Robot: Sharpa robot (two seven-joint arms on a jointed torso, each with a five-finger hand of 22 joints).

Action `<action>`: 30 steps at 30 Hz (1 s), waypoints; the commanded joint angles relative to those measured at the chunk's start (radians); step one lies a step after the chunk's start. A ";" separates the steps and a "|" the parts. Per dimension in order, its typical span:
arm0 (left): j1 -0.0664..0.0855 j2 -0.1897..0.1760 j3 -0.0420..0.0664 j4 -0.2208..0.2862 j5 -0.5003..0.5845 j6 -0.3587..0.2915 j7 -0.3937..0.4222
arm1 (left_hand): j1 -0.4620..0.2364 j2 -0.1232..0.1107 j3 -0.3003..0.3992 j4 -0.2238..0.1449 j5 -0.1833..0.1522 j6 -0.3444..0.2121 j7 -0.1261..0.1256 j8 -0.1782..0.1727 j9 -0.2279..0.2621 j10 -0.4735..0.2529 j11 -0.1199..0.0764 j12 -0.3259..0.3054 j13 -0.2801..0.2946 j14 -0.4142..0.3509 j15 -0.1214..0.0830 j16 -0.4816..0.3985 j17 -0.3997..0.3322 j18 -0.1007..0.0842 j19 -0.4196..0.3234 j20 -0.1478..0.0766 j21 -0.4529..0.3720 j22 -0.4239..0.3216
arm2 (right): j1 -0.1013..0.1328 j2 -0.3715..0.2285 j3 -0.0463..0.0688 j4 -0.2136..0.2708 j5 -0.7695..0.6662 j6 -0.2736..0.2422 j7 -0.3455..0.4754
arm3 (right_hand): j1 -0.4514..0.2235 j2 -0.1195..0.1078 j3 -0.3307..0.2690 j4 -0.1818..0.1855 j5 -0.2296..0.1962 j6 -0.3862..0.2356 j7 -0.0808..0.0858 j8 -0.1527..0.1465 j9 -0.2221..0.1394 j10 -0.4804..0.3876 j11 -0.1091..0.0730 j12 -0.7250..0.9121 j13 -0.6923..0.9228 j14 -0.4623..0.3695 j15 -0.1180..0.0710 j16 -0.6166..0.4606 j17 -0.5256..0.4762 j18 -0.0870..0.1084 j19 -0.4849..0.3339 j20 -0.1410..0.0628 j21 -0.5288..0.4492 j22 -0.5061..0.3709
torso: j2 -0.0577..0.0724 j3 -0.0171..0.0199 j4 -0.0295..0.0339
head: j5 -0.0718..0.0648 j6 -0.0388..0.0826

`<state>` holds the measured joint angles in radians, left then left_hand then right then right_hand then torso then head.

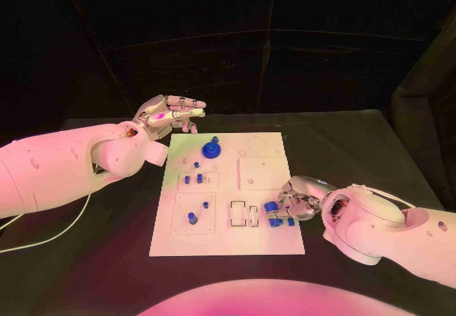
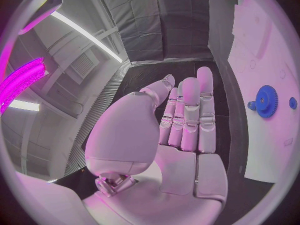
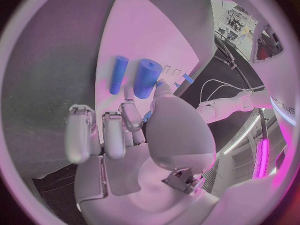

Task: Assemble the parts on the task board

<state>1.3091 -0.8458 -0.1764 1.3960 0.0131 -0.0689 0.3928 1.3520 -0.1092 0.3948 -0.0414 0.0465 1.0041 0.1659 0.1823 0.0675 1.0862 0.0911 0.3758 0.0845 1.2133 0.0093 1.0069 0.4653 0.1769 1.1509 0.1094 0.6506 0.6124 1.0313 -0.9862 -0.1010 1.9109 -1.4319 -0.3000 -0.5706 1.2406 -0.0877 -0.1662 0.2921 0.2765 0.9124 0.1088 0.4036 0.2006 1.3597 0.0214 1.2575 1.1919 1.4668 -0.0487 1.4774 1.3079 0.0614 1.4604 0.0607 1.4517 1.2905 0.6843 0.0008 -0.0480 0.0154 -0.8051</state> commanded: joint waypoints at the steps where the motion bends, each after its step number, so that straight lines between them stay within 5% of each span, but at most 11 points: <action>1: 0.001 -0.001 0.001 0.002 0.003 0.010 0.011 | -0.001 0.010 -0.005 0.001 0.003 -0.001 0.001 0.001 0.000 -0.007 0.000 0.004 -0.001 -0.009 0.000 -0.003 -0.002 0.006 0.000 0.001 -0.004 -0.002 | -0.011 0.012 -0.003 -0.008 -0.051 0.050 -0.018 | -0.007 0.002 -0.006 -0.001 -0.004 -0.003 -0.005 0.005 -0.001 0.006 0.002 0.005 0.001 0.065 -0.001 0.005 0.044 -0.007 0.009 -0.003 0.005 0.002 | 0.000 -0.0012 0.0016 | 0.002 -0.002; 6: 0.001 -0.003 0.001 0.003 0.003 0.011 0.010 | -0.001 0.010 -0.005 0.001 0.003 -0.001 0.001 0.001 0.000 -0.007 0.000 0.004 -0.001 -0.009 0.000 -0.003 -0.002 0.006 0.000 0.001 -0.004 -0.002 | -0.022 0.024 -0.003 -0.016 -0.069 0.050 -0.024 | 0.005 0.018 -0.004 -0.004 0.007 -0.002 -0.008 0.019 0.009 0.008 -0.001 0.007 0.008 0.066 -0.003 0.006 0.048 -0.007 0.009 -0.004 0.006 0.005 | 0.000 -0.0014 0.0013 | 0.004 -0.003; 15: 0.001 -0.004 0.000 0.002 0.003 0.011 0.010 | -0.001 0.010 -0.005 0.001 0.003 -0.001 0.001 0.001 0.000 -0.007 0.000 0.004 -0.001 -0.009 0.000 -0.003 -0.002 0.006 0.000 0.001 -0.004 -0.002 | -0.026 0.026 -0.003 -0.014 -0.074 0.031 -0.028 | 0.052 0.048 -0.007 -0.013 0.109 0.000 -0.015 0.057 0.039 0.016 -0.008 0.014 0.029 0.066 -0.009 0.009 0.056 -0.008 0.011 -0.010 0.009 0.012 | -0.001 -0.0014 0.0001 | 0.004 -0.002; 23: 0.001 -0.002 0.000 -0.001 0.003 0.012 0.009 | -0.001 0.010 -0.005 0.001 0.003 -0.001 0.001 0.001 0.000 -0.007 0.000 0.004 -0.001 -0.009 0.000 -0.003 -0.002 0.006 0.000 0.001 -0.004 -0.002 | -0.026 -0.001 -0.002 0.031 -0.057 -0.052 -0.027 | 0.056 0.064 -0.021 -0.006 0.190 0.003 -0.020 0.076 0.059 0.022 -0.013 0.015 0.038 0.067 -0.013 0.011 0.061 -0.009 0.013 -0.014 0.011 0.017 | -0.003 -0.0035 0.0024 | 0.005 0.001; 30: 0.000 0.000 0.000 -0.002 0.003 0.014 0.009 | -0.001 0.010 -0.005 0.001 0.003 -0.001 0.001 0.001 0.000 -0.007 0.000 0.004 -0.001 -0.009 0.000 -0.003 -0.002 0.006 0.000 0.001 -0.004 -0.002 | -0.025 -0.009 -0.001 0.072 -0.041 -0.122 -0.022 | 0.049 0.069 -0.028 -0.003 0.203 0.012 -0.024 0.082 0.066 0.025 -0.016 0.014 0.040 0.068 -0.015 0.012 0.064 -0.009 0.013 -0.016 0.011 0.016 | -0.001 -0.0031 0.0013 | 0.010 0.008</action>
<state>1.3081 -0.8469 -0.1772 1.3933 0.0131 -0.0682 0.3924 1.3520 -0.1092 0.3948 -0.0414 0.0465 1.0041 0.1659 0.1823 0.0675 1.0862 0.0911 0.3758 0.0846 1.2133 0.0093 1.0069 0.4654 0.1769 1.1509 0.1094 0.6506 0.6118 1.0044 -0.9946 -0.1024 1.9748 -1.4871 -0.3575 -0.5881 1.2993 -0.0192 -0.1884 0.2892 0.4763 0.9165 0.0843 0.4802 0.2655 1.3794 0.0090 1.2700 1.2329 1.4669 -0.0558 1.4839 1.3076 0.0617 1.4663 0.0525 1.4598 1.3068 0.6828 -0.0023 -0.0468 0.0230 -0.7986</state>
